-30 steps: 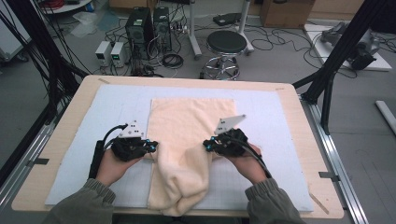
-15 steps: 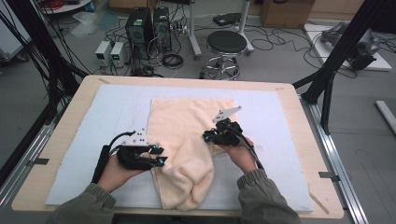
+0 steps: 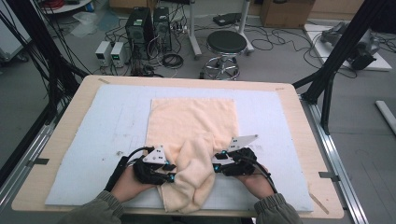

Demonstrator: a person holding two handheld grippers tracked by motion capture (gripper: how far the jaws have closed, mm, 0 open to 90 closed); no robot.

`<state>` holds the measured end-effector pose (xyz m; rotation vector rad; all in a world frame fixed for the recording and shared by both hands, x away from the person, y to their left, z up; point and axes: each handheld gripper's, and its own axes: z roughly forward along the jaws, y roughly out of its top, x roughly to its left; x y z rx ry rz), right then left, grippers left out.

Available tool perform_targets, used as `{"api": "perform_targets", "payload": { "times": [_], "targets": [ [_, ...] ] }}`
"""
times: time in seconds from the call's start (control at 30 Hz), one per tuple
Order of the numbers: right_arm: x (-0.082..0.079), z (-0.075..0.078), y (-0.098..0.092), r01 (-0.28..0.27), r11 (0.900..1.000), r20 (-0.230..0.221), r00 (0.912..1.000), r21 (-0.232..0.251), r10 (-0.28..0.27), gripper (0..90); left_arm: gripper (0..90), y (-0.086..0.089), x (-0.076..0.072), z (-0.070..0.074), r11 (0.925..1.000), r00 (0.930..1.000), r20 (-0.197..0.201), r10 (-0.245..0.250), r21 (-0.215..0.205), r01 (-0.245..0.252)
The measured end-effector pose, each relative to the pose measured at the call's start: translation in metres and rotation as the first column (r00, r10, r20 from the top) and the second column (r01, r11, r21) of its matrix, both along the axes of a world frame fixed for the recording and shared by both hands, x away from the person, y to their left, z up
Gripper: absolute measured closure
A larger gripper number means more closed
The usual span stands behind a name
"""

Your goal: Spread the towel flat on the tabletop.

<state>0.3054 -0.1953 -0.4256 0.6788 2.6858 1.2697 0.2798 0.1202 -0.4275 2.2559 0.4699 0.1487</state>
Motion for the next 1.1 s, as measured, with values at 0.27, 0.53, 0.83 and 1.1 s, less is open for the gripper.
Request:
{"api": "perform_targets", "payload": {
  "times": [0.27,0.53,0.83,1.1],
  "targets": [
    [0.004,0.002,-0.001,0.035,0.999,0.046,0.9983,0.002,-0.035,59.0,83.7,0.026,0.003,0.017,0.9924,0.9927,0.043,0.113,-0.056,-0.110],
    [0.012,0.003,0.015,0.020,1.000,0.093,0.9955,-0.013,-0.019,60.0,84.0,0.078,0.009,0.029,0.9502,0.9519,0.069,0.299,-0.115,-0.290],
    [0.028,-0.008,0.038,0.014,0.999,0.068,0.9976,-0.030,-0.012,77.9,84.0,0.077,0.019,0.020,0.9459,0.9453,0.060,0.321,-0.074,-0.316],
    [0.013,0.016,0.019,-0.013,1.000,0.080,0.9967,0.015,0.012,86.2,84.0,0.066,0.011,0.035,0.9561,0.9585,0.071,0.276,-0.122,-0.266]
  ]
}}
